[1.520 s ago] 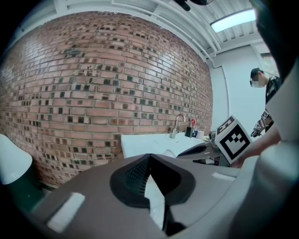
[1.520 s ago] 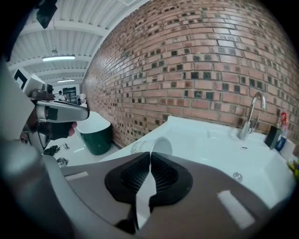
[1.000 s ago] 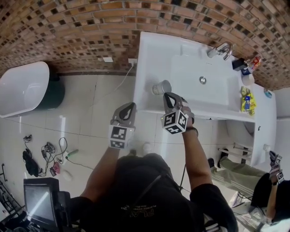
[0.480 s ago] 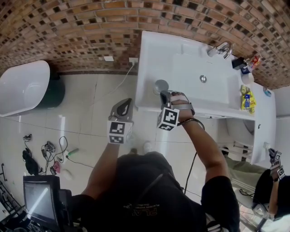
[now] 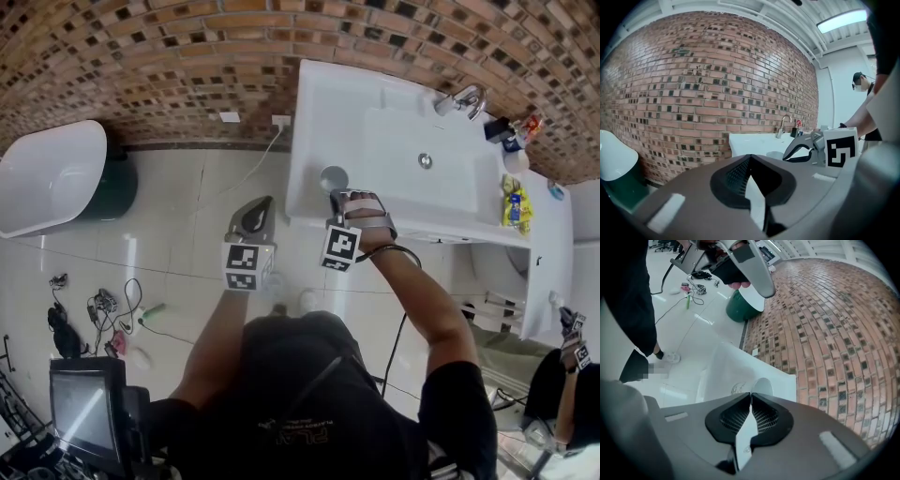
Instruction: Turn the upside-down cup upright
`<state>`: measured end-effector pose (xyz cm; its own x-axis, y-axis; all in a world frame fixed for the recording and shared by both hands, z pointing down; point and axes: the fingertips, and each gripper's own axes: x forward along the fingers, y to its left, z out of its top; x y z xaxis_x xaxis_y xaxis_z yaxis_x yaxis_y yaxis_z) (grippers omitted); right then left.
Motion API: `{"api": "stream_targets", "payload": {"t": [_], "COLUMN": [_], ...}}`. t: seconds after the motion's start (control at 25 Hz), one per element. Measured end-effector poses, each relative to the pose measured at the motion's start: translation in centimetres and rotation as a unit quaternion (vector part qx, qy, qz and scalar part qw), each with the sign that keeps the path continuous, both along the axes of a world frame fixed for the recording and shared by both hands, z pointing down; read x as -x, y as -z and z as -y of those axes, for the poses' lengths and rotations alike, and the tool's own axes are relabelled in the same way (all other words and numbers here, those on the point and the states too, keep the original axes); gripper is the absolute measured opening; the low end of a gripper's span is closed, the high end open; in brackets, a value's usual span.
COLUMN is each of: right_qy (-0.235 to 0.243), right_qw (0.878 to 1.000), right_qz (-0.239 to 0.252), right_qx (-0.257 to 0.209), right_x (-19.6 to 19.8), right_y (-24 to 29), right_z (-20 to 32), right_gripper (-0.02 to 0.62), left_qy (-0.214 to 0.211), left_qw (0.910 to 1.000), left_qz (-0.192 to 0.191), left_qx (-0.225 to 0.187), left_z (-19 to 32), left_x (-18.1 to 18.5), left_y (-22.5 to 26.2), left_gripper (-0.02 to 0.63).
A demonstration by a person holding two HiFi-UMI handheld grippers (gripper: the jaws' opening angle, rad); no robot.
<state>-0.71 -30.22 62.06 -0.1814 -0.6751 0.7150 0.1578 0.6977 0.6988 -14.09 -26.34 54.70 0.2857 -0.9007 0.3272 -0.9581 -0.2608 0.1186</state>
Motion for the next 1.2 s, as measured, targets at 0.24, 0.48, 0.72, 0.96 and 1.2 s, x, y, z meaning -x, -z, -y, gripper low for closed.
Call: {"api": "stream_targets", "payload": {"t": [0.24, 0.48, 0.72, 0.96, 1.2], "right_qy": [-0.003, -0.019, -0.137, -0.221, -0.248], "right_qw": [1.0, 0.993, 0.943, 0.865, 0.786], "right_qz": [0.022, 0.119, 0.301, 0.446, 0.565], "right_qx": [-0.004, -0.017, -0.047, -0.061, -0.039], "right_x": [0.0, -0.6, -3.8, -7.7, -9.7], "right_y": [0.7, 4.3, 9.1, 12.3, 15.1], "right_z": [0.0, -0.9, -1.1, -1.5, -2.9], "right_gripper": [0.113, 0.104, 0.015, 0.014, 0.014], "left_qy": [-0.003, -0.013, 0.003, 0.001, 0.009], "left_qw": [1.0, 0.9998, 0.9998, 0.9996, 0.9995], "left_qz": [0.008, 0.013, 0.02, 0.018, 0.019], "left_qx": [-0.001, -0.004, -0.006, -0.022, -0.023], "left_z": [0.3, 0.1, -0.1, -0.6, -1.3], "left_x": [0.0, -1.7, -3.6, -7.2, -8.6], "left_y": [0.0, 0.5, 1.3, 2.4, 2.9], "left_gripper": [-0.002, -0.002, -0.002, -0.002, -0.003]}}
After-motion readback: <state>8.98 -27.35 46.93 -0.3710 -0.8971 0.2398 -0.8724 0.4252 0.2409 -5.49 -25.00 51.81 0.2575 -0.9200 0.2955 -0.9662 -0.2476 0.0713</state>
